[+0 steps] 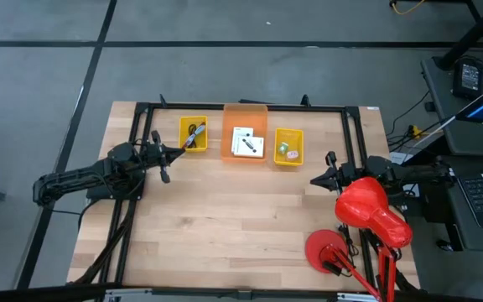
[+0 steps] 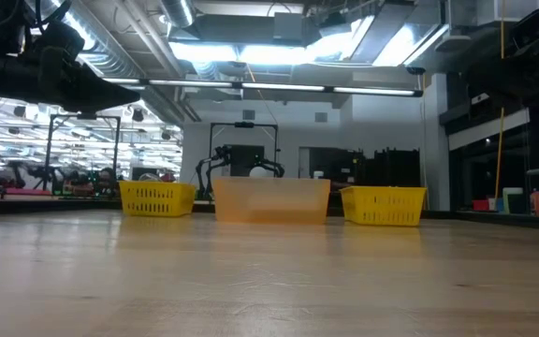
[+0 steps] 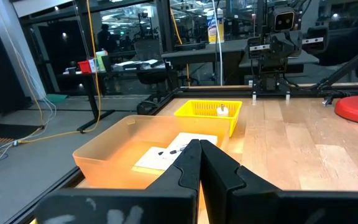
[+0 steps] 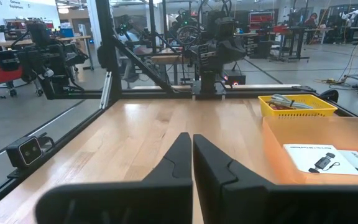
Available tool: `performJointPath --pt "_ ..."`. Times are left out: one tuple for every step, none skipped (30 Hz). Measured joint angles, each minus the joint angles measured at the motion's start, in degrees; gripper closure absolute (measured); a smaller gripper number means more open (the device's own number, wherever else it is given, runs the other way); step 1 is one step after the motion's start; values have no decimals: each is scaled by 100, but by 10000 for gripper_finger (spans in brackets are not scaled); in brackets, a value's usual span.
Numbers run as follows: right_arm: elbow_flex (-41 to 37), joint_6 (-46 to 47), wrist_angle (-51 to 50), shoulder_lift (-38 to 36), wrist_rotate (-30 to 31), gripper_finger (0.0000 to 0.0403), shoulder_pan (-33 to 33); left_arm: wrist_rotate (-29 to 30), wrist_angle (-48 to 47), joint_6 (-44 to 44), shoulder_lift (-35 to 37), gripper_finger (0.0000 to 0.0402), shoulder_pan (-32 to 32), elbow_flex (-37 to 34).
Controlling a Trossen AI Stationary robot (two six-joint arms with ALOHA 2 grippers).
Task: Pick and place items into bin
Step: Return to Home Position
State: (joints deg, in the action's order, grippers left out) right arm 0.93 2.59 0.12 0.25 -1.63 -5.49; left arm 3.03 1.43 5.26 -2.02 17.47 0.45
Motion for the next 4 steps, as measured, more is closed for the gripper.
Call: performJointPath --pt "0 -2 0 0 1 402 0 0 0 0 0 400 0 0" --pt "0 0 0 0 0 402 -1 0 0 0 0 400 0 0" --pt "0 0 0 0 0 402 -1 0 0 0 0 400 0 0" --pt "0 -2 0 0 1 402 0 -2 -2 0 0 400 0 0"
